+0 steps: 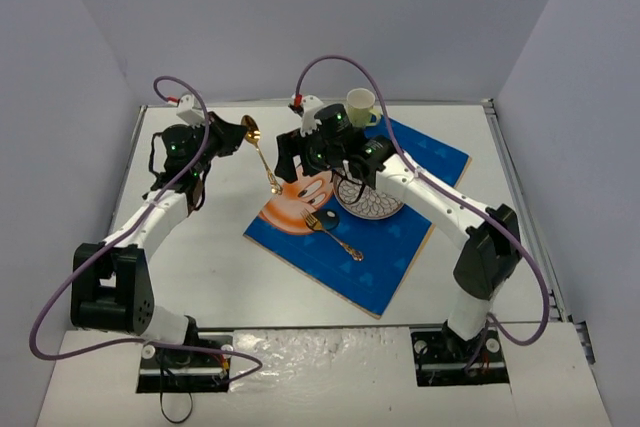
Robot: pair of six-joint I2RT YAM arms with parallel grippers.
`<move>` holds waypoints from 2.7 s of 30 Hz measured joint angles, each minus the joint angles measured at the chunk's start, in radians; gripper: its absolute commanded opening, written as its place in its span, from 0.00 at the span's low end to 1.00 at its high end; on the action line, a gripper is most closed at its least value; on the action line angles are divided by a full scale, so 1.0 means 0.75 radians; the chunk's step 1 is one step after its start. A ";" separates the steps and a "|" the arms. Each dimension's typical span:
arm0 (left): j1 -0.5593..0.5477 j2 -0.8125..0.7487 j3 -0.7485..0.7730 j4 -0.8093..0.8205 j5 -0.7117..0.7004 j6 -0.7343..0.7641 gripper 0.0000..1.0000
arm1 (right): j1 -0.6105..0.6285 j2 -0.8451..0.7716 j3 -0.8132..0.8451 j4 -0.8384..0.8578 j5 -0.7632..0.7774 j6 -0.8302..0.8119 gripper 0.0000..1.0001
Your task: Set the dinner table for one person
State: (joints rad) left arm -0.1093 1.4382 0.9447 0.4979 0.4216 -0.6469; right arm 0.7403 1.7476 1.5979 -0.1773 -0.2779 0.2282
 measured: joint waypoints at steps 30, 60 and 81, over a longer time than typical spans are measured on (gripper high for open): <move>-0.230 -0.212 -0.116 -0.131 -0.245 0.053 0.00 | 0.048 0.176 0.170 -0.009 0.052 -0.007 0.09; -0.253 -0.212 -0.140 -0.096 -0.250 0.055 0.00 | 0.071 0.208 0.171 -0.009 0.049 -0.021 0.15; -0.265 -0.280 -0.143 -0.242 -0.218 0.075 0.86 | -0.019 0.115 -0.017 -0.035 0.108 -0.288 0.00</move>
State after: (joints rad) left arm -0.3084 1.2281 0.8375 0.3161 0.2583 -0.5906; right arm 0.7263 1.8341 1.5852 -0.2035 -0.1972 0.0119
